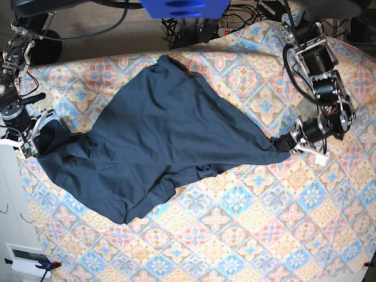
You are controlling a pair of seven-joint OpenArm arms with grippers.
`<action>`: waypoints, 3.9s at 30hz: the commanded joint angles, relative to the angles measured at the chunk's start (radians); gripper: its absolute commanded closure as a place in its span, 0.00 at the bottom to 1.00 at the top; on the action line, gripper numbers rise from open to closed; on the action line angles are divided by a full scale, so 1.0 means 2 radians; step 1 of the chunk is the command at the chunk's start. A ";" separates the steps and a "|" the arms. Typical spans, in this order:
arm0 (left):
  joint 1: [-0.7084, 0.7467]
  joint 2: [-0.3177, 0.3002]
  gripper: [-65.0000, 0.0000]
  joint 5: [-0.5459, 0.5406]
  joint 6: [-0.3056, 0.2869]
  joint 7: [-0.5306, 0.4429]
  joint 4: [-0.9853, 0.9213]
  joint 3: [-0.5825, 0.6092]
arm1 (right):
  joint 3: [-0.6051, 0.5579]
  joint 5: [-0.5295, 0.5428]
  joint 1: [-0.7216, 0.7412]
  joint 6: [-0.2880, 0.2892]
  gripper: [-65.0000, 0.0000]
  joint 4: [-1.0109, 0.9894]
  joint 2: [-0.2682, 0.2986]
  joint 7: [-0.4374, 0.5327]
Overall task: Layout the t-shirt on the table in an organized manner, then fold the t-shirt properly
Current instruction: 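Grasp the shirt edge with the left gripper and pull it outward, then release the left gripper and reach to grasp the shirt's other corner, then pull the grasped shirt corner away from the right gripper with the left gripper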
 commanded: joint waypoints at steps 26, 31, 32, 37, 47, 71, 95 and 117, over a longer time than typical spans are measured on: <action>0.051 -0.061 1.00 -0.055 -0.012 -0.035 0.129 -0.063 | -0.055 0.005 0.058 -0.004 0.99 -0.023 0.012 0.009; -0.100 -0.072 1.00 -0.029 -0.012 -0.073 -0.042 -0.075 | -0.055 0.005 0.059 -0.004 0.99 -0.023 0.012 0.009; -0.127 -0.074 1.00 -0.013 -0.012 -0.079 -0.066 -0.075 | -0.055 0.005 0.059 -0.004 0.99 -0.023 0.012 0.009; -0.242 -0.061 1.00 0.082 -0.010 -0.138 -0.148 -0.071 | -0.055 0.005 0.059 -0.004 0.99 -0.023 0.012 0.009; -0.247 -0.050 0.20 0.180 0.031 -0.169 -0.150 -0.048 | -0.055 0.005 0.059 -0.004 0.99 -0.028 0.012 0.009; 0.198 0.124 0.27 0.045 0.013 -0.049 0.318 0.010 | -0.078 0.005 0.059 -0.004 0.99 -0.028 0.012 0.012; 0.176 0.134 0.65 0.094 0.015 -0.049 0.220 0.059 | -0.078 0.005 0.059 -0.004 0.99 -0.051 0.012 0.014; 0.208 0.001 1.00 0.090 0.013 -0.023 0.334 -0.072 | -0.075 0.005 0.110 -0.004 0.99 -0.095 0.012 0.010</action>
